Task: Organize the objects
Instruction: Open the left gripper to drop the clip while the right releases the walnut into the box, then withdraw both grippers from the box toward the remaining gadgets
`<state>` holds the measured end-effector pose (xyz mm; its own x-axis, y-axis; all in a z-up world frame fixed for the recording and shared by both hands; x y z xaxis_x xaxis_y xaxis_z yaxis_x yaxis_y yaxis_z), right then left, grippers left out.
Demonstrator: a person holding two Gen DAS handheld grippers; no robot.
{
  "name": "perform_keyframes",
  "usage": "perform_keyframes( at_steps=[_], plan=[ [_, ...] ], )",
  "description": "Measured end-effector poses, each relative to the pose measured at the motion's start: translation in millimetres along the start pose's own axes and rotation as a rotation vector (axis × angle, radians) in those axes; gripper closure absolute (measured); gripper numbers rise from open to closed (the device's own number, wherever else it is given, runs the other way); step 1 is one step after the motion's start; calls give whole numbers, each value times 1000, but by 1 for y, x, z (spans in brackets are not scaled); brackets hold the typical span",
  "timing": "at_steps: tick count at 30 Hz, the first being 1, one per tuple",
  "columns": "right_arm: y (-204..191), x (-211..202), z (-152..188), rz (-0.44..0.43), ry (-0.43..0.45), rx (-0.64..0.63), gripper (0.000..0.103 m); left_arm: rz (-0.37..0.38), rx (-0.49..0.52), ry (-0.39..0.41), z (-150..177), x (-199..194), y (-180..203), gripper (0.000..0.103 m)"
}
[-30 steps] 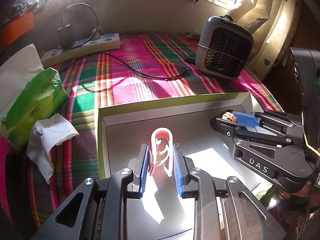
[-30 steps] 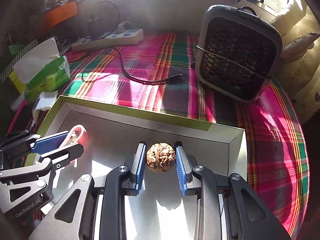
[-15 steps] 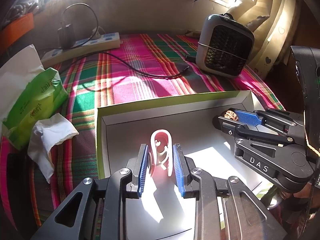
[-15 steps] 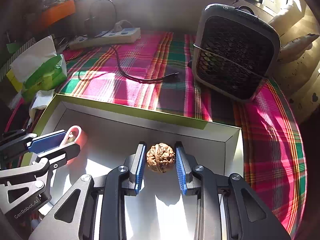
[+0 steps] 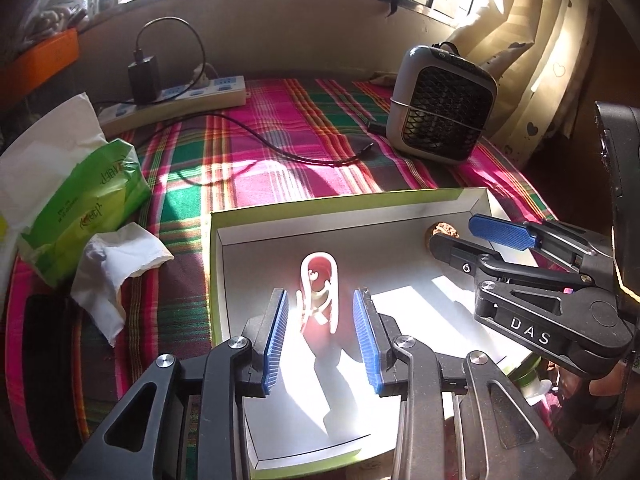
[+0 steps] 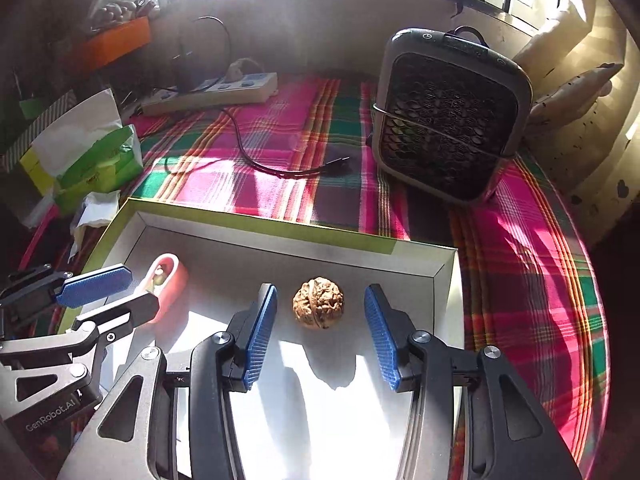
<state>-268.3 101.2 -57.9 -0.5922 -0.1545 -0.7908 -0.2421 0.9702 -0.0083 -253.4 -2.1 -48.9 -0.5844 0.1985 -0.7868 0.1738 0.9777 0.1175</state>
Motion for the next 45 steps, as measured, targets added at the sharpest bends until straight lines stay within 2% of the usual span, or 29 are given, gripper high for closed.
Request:
perform_keyframes(
  at_steps=[14,29,45],
  plan=[
    [-3,-37,10,4,50,6,56,-2,-6,45,13,-35,3,71],
    [0,-77,42,20,104,27,56,-7,-47,86,44,-71,-8,71],
    [25,-111,83,70,160,59,56,66,-69,89,85,-89,-6,71]
  ],
)
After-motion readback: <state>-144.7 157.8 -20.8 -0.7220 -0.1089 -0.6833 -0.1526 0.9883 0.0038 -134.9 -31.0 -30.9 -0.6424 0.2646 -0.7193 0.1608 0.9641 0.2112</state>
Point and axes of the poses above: each gripper's, at about its wrist camera, not at the fingertips, and x roughly the way its jaws point, y to its right, z to its underside, the point moved 10 cm from there along x, roughly the way its jaws point, and after that the axes turned 1 degree about -z, right-handed, at the moved point
